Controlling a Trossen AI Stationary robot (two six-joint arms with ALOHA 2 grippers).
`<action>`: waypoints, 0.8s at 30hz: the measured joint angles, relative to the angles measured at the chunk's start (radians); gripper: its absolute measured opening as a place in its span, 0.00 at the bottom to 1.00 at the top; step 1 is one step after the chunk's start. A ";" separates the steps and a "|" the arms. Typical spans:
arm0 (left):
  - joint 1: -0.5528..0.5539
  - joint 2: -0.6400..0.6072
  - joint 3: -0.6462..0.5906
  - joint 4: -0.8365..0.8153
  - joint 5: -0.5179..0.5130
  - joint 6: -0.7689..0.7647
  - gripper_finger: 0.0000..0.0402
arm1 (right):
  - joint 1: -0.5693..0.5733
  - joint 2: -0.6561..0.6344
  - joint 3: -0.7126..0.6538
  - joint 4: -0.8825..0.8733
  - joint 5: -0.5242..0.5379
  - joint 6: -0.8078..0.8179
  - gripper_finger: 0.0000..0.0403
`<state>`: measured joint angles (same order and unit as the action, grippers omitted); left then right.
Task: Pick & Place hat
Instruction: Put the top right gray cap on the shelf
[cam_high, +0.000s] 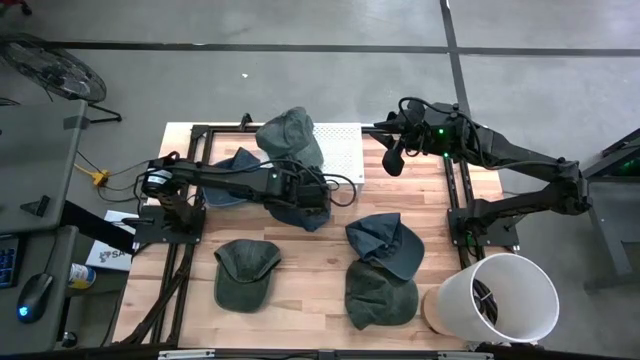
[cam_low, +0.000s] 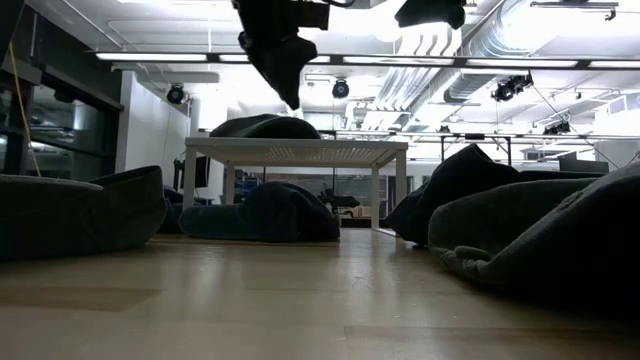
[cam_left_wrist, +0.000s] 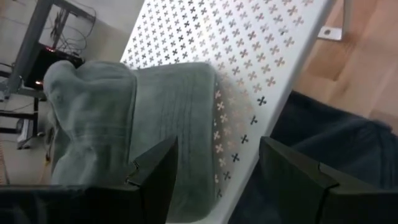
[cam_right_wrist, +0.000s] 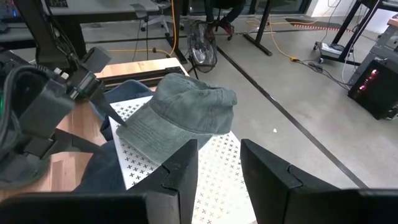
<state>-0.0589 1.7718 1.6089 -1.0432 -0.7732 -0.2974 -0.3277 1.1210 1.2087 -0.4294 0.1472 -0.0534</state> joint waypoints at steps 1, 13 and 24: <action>0.000 0.000 0.000 -0.005 0.000 0.000 0.55 | 0.000 0.000 0.000 0.000 0.000 0.000 0.28; 0.000 0.037 0.001 -0.027 -0.001 0.004 0.55 | 0.000 0.000 0.000 0.001 -0.001 0.000 0.28; 0.012 0.059 0.000 -0.039 -0.095 -0.008 0.53 | 0.000 0.000 0.000 0.000 -0.001 0.000 0.28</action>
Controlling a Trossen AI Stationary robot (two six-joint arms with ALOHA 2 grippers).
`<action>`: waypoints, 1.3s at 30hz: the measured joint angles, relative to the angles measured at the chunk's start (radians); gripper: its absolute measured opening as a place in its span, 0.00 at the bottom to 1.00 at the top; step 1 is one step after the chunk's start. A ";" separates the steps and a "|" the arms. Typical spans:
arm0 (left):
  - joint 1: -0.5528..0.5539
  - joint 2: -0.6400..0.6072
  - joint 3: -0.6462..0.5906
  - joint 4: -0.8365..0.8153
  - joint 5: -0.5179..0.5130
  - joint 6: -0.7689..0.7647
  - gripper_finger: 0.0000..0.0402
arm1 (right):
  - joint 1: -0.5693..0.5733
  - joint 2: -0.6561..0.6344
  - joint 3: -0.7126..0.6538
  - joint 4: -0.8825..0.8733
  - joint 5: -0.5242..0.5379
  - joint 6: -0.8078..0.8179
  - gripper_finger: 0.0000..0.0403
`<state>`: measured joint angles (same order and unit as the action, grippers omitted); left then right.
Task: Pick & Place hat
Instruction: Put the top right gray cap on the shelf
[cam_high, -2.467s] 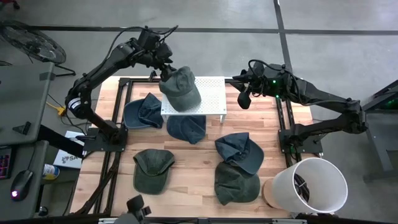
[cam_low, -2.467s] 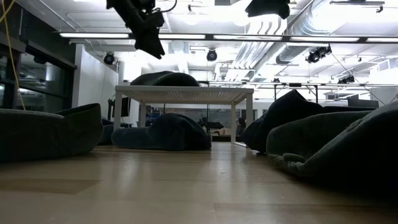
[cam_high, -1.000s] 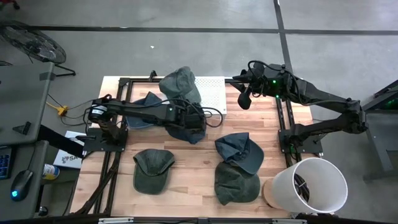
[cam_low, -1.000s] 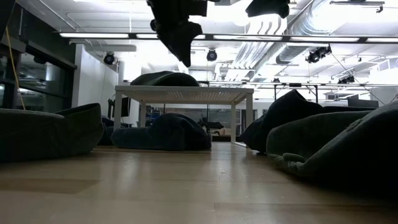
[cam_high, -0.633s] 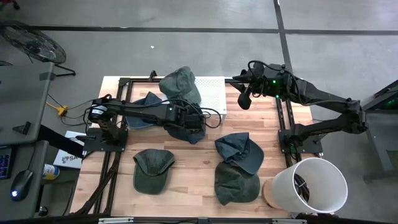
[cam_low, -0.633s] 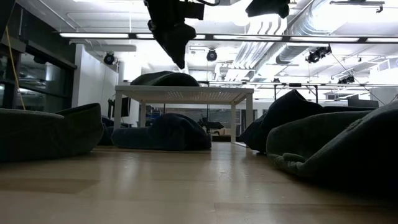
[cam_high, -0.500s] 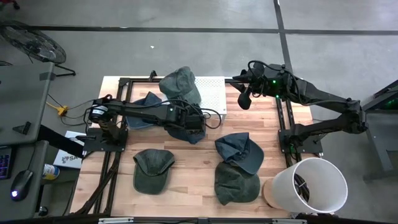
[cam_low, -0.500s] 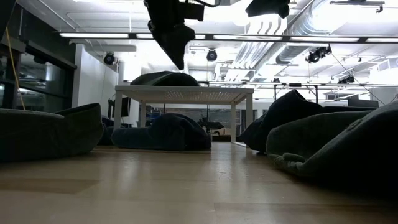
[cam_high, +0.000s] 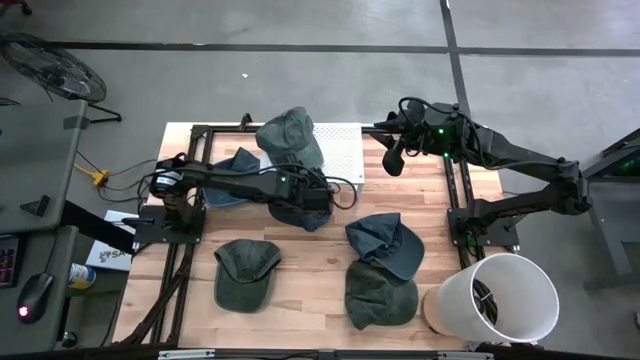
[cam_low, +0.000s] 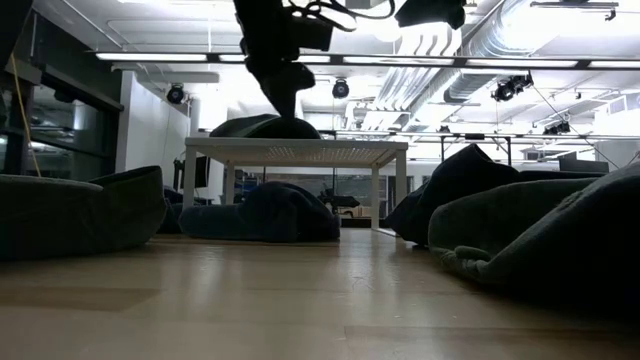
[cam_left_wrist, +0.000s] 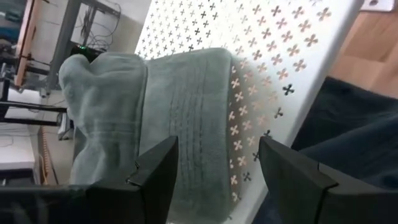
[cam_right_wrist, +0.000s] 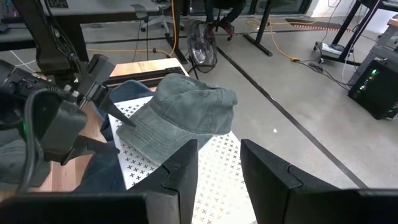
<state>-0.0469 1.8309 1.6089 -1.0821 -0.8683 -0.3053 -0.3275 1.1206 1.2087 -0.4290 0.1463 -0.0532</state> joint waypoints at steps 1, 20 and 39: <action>0.002 0.000 0.000 0.000 -0.003 -0.007 0.52 | 0.000 0.000 0.000 0.000 0.000 0.000 0.28; 0.027 -0.001 0.000 -0.023 0.050 -0.014 0.07 | 0.000 0.000 0.000 -0.001 0.000 0.000 0.28; -0.013 -0.001 0.001 -0.232 0.108 0.036 0.01 | 0.000 0.000 0.000 -0.002 0.000 0.000 0.28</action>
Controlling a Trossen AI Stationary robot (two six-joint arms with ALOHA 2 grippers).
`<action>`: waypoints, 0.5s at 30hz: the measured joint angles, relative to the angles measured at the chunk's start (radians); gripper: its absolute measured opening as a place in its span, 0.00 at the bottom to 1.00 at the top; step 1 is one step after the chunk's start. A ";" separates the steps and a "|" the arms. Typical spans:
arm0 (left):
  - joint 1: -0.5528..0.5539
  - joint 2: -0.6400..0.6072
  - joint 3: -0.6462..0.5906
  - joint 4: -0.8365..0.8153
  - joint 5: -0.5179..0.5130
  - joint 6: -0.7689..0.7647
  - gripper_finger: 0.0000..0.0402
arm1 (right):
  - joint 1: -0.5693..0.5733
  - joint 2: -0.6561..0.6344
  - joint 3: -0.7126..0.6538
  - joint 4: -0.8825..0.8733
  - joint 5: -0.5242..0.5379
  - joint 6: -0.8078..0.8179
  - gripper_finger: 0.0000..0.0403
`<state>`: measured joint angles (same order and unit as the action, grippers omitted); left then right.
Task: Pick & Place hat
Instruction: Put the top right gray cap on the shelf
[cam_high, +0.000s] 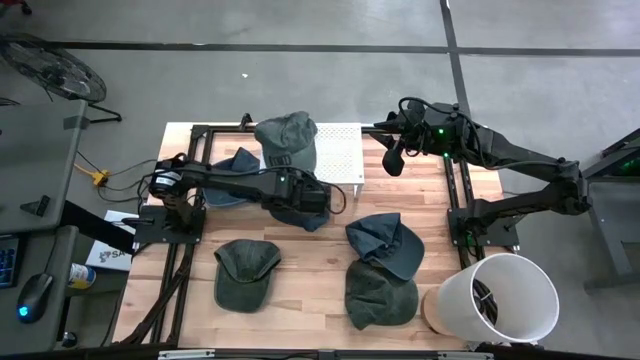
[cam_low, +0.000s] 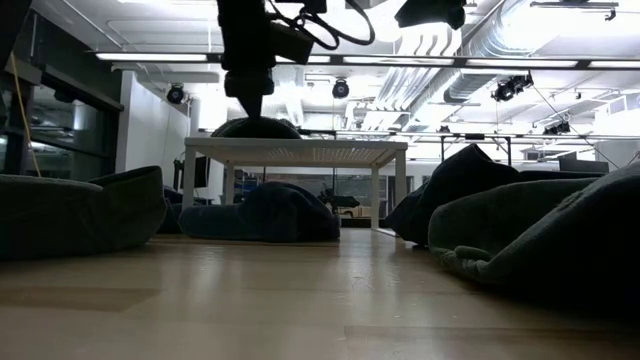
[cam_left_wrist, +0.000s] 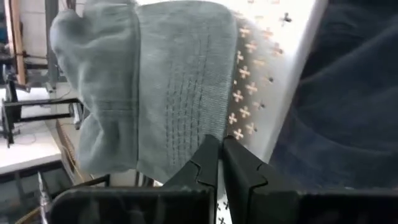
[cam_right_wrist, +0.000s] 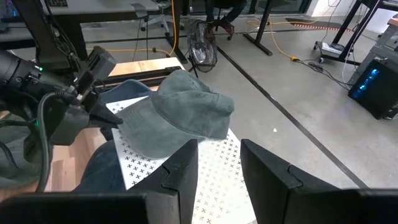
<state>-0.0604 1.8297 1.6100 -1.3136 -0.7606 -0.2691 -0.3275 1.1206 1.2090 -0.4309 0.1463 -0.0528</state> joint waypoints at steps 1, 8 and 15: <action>-0.004 0.000 0.000 0.001 0.016 0.012 0.00 | 0.000 0.000 0.000 0.000 0.000 0.000 0.28; -0.005 0.002 -0.002 -0.030 0.093 0.029 0.00 | 0.000 0.000 0.000 -0.002 0.000 0.000 0.28; -0.005 0.002 -0.002 -0.047 0.071 0.027 0.00 | 0.000 0.000 0.000 -0.003 0.000 0.000 0.28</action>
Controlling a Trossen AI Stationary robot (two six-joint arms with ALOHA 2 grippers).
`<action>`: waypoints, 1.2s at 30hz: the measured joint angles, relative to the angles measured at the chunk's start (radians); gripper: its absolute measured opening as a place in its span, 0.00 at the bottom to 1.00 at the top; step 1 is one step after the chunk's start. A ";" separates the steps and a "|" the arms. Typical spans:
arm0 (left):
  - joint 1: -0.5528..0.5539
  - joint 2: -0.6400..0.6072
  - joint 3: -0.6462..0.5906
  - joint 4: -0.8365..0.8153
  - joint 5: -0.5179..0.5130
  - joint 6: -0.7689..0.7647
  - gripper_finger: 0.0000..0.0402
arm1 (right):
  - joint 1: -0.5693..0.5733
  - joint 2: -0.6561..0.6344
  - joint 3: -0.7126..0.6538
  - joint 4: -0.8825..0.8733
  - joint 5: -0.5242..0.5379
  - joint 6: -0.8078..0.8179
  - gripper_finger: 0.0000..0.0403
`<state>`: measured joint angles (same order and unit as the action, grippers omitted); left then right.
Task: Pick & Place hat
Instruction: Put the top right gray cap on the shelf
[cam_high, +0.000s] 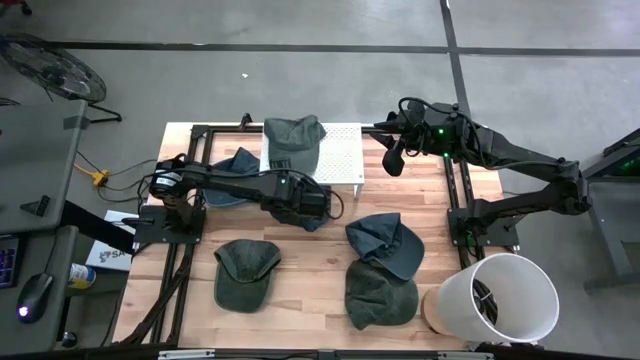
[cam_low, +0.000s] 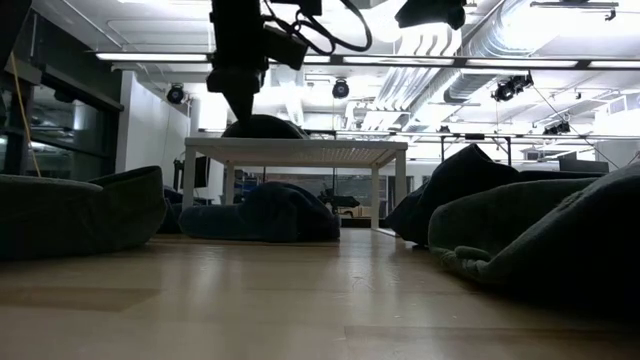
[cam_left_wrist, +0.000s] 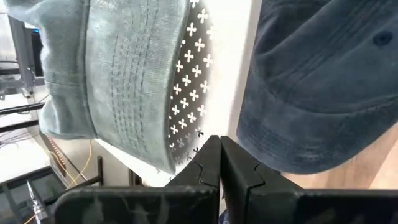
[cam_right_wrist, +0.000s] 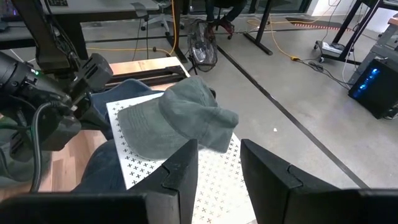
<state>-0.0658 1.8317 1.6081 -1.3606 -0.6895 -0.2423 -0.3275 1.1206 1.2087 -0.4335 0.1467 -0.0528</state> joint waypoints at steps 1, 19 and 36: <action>0.000 0.000 0.000 -0.005 0.001 -0.001 0.00 | 0.000 0.000 0.000 0.000 0.000 0.000 0.28; 0.000 -0.002 0.256 -0.118 -0.049 0.059 0.02 | 0.000 0.000 0.000 -0.019 -0.001 0.031 0.28; 0.465 -0.037 0.474 0.014 0.489 0.550 0.54 | 0.000 0.000 0.000 -0.087 -0.051 0.125 0.28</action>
<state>0.3988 1.7950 2.0823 -1.3468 -0.2010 0.3080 -0.3275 1.1206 1.2090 -0.5201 0.0959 0.0718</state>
